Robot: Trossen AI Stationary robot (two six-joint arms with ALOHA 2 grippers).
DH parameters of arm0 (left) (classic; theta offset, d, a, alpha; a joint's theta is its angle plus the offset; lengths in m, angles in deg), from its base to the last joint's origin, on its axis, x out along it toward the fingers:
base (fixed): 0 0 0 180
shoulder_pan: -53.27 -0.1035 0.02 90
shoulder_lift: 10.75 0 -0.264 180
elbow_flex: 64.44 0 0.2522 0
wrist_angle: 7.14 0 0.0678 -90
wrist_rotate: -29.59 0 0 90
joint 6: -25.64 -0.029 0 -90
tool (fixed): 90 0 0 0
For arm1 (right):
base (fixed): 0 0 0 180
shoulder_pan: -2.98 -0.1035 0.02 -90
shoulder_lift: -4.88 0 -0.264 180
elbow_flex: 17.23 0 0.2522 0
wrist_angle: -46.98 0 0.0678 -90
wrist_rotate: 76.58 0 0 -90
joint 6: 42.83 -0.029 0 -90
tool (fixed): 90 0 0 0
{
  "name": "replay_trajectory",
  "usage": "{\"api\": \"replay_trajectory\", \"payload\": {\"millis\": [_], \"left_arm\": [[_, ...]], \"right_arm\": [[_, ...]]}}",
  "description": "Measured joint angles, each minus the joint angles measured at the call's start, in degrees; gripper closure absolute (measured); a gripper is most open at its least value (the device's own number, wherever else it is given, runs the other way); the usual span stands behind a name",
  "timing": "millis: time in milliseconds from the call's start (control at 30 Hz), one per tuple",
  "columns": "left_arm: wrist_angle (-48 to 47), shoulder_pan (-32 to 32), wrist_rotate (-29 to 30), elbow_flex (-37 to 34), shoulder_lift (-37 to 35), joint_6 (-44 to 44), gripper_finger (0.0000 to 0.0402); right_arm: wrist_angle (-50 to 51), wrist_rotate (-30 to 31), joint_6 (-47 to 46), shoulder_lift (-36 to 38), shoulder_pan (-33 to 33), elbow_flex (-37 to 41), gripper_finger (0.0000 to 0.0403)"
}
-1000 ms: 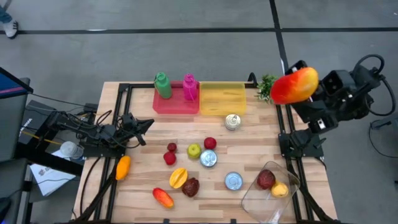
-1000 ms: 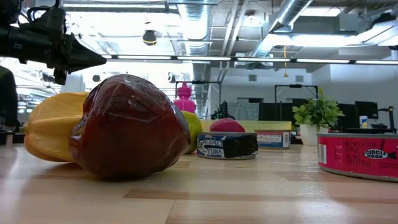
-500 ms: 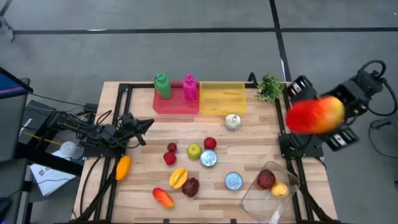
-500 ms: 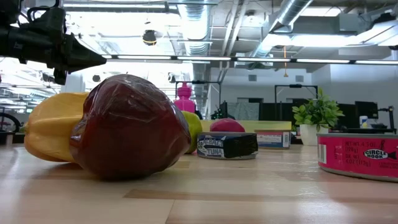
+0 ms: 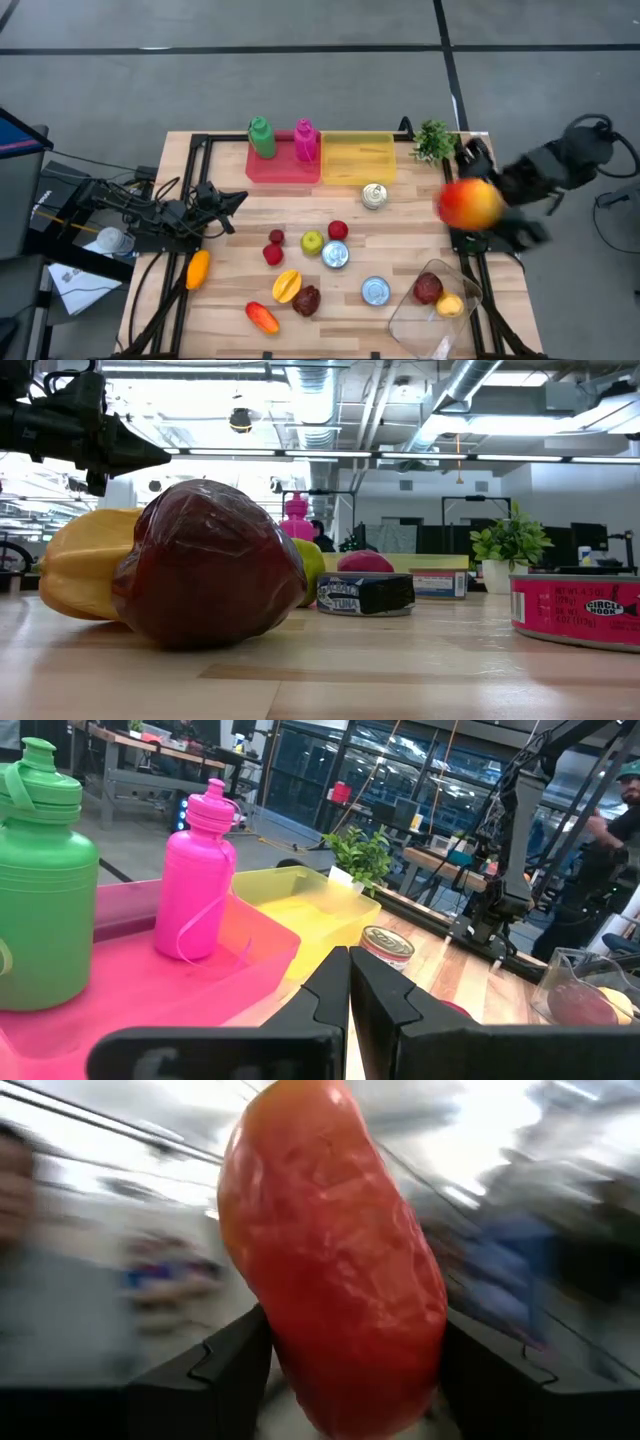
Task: Pick & Place Food Item
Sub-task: Put the top mango into the transparent bin
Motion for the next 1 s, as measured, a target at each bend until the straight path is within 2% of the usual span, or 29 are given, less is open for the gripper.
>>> {"api": "replay_trajectory", "payload": {"millis": [133, 233, 400, 600, 667, 700, 867, 1000], "left_arm": [[0.0, -0.01, 0.01, 0.0, 0.02, 0.02, 0.0401], [-0.01, 0.0, 0.01, 0.0, 0.02, 0.0, 0.0401], [0.0, 0.01, 0.0, 0.0, 0.01, 0.0, 0.0401], [0.0, -0.01, 0.01, 0.0, 0.02, 0.0, 0.0401], [0.0, 0.0, 0.0, 0.0, 0.01, 0.0, 0.0401], [0.0, 0.01, 0.0, 0.0, 0.02, 0.0, 0.0401], [0.0, -0.01, 0.0, 0.0, 0.02, 0.01, 0.0401], [0.01, 0.0, 0.01, 0.0, 0.02, 0.0, 0.0401]], "right_arm": [[8.52, 18.62, -5.39, 0.04, 1.01, -0.02, 0.0157], [12.8, 27.18, -8.65, -1.42, 2.97, -0.04, 0.0157], [20.87, 34.54, -14.49, -4.72, 5.66, -0.02, 0.0157], [35.79, 35.97, -23.14, -10.02, 9.73, 0.0, 0.0157], [41.7, 34.6, -28.16, -11.41, 10.57, 0.0, 0.0157], [44.52, 31.94, -30.96, -12.04, 10.72, 0.0, 0.0157], [52.85, 8.47, -50.41, -13.37, 10.32, -0.02, 0.0157], [60.61, -8.19, -69.1, -13.78, 6.08, -0.04, 0.0157]]}}
